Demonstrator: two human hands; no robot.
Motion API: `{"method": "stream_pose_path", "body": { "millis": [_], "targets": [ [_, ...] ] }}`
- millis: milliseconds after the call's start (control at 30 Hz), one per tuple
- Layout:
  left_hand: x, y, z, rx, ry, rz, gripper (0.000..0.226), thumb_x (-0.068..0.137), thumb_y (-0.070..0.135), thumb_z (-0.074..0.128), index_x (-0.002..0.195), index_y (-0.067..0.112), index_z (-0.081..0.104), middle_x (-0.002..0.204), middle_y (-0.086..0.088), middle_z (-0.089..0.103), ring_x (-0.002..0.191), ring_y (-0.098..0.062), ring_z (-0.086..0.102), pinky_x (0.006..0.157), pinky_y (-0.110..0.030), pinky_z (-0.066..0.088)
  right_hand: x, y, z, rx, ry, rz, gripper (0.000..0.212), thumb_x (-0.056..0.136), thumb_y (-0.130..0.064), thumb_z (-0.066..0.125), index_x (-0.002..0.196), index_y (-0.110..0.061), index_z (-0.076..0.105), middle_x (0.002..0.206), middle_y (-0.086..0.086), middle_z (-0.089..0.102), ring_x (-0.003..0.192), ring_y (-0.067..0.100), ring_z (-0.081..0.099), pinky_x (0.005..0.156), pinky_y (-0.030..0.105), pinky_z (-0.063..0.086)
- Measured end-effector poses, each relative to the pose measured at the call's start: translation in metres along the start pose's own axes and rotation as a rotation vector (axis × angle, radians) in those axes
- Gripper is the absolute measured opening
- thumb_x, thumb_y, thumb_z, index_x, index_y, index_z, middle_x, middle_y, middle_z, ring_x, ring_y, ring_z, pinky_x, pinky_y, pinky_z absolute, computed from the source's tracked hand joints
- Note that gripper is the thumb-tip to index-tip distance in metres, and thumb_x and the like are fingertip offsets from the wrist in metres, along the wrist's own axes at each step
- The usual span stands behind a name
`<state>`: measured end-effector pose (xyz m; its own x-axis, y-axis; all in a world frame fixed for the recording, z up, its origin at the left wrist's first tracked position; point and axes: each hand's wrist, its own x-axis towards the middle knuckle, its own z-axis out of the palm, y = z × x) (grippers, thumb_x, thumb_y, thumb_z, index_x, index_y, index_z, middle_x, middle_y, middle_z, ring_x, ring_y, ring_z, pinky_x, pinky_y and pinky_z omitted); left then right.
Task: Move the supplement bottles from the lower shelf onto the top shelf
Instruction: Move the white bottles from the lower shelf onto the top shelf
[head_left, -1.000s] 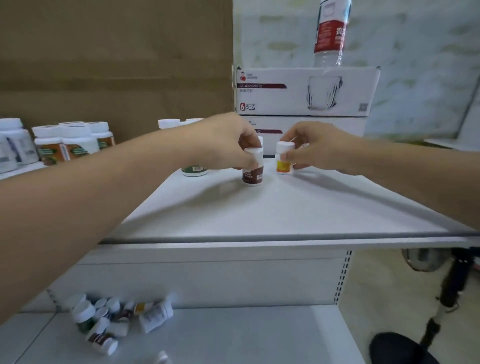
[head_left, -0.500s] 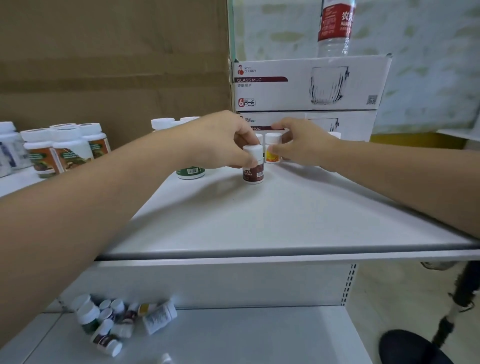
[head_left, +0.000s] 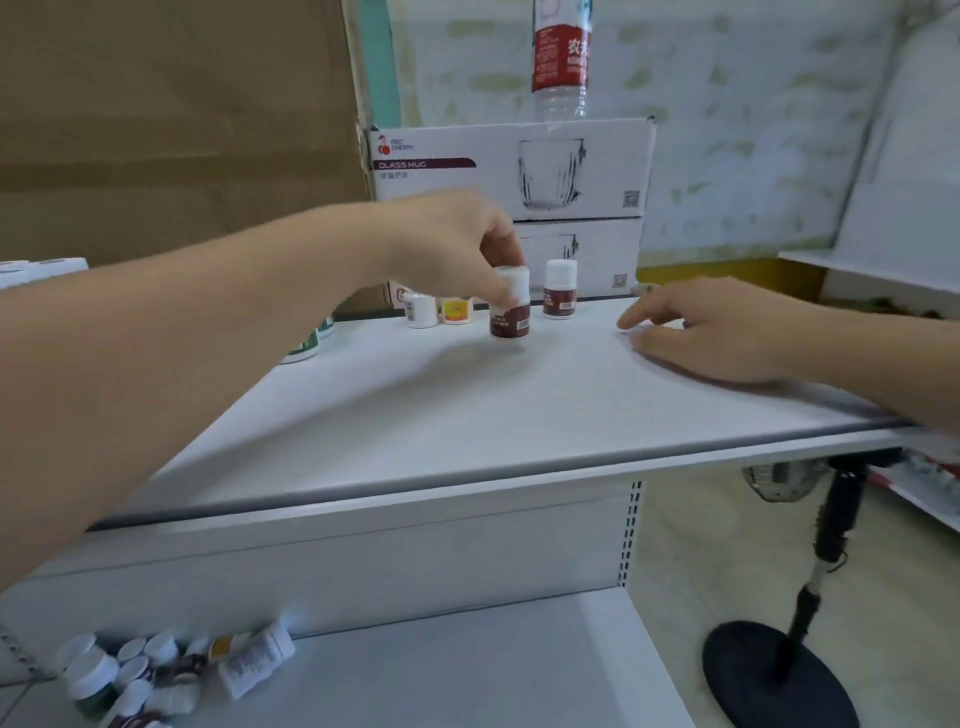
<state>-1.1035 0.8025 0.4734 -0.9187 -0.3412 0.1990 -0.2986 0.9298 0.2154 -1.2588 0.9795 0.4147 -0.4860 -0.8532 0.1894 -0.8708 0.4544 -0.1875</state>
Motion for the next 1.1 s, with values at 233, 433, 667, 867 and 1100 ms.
{"method": "stream_pose_path", "body": {
  "millis": [233, 433, 667, 867, 1100],
  "targets": [
    [0.057, 0.039, 0.014, 0.012, 0.089, 0.117, 0.037, 0.085, 0.029, 0.071, 0.121, 0.022, 0.064, 0.103, 0.011, 0.064, 0.096, -0.011, 0.060, 0.070, -0.015, 0.040, -0.008, 0.014, 0.004, 0.039, -0.040, -0.060, 0.036, 0.101, -0.030, 0.037, 0.134, -0.028, 0.050, 0.141, -0.007, 0.048, 0.128, 0.012, 0.043, 0.100, 0.021, 0.029],
    [0.093, 0.047, 0.028, 0.073, 0.064, 0.138, 0.038, 0.084, 0.030, 0.070, 0.121, 0.021, 0.065, 0.109, 0.007, 0.065, 0.102, -0.015, 0.060, 0.086, -0.026, 0.045, -0.003, 0.021, 0.006, 0.054, -0.038, -0.073, 0.037, 0.099, -0.035, 0.038, 0.133, -0.030, 0.051, 0.138, -0.007, 0.051, 0.123, 0.014, 0.048, 0.104, 0.029, 0.036],
    [0.113, 0.036, 0.039, 0.073, -0.013, 0.090, 0.033, 0.084, 0.024, 0.071, 0.116, 0.019, 0.068, 0.109, 0.003, 0.068, 0.099, -0.017, 0.062, 0.089, -0.031, 0.051, 0.001, 0.025, 0.009, 0.082, -0.041, -0.070, 0.036, 0.097, -0.035, 0.037, 0.129, -0.031, 0.052, 0.129, -0.003, 0.056, 0.119, 0.016, 0.049, 0.104, 0.034, 0.038],
    [0.116, 0.031, 0.045, 0.032, -0.011, 0.056, 0.035, 0.085, 0.022, 0.069, 0.120, 0.019, 0.067, 0.106, 0.003, 0.067, 0.100, -0.018, 0.061, 0.089, -0.028, 0.050, 0.005, 0.028, 0.011, 0.067, -0.031, -0.091, 0.035, 0.097, -0.035, 0.037, 0.128, -0.029, 0.054, 0.126, 0.002, 0.058, 0.121, 0.020, 0.046, 0.109, 0.034, 0.031],
    [0.101, 0.029, 0.029, 0.003, 0.039, 0.045, 0.056, 0.088, 0.034, 0.069, 0.138, 0.017, 0.050, 0.129, 0.002, 0.059, 0.114, -0.016, 0.056, 0.095, -0.026, 0.041, 0.000, 0.024, 0.007, 0.050, -0.036, -0.089, 0.036, 0.098, -0.035, 0.037, 0.130, -0.029, 0.052, 0.131, 0.001, 0.056, 0.122, 0.019, 0.048, 0.106, 0.030, 0.031]
  ]
}}
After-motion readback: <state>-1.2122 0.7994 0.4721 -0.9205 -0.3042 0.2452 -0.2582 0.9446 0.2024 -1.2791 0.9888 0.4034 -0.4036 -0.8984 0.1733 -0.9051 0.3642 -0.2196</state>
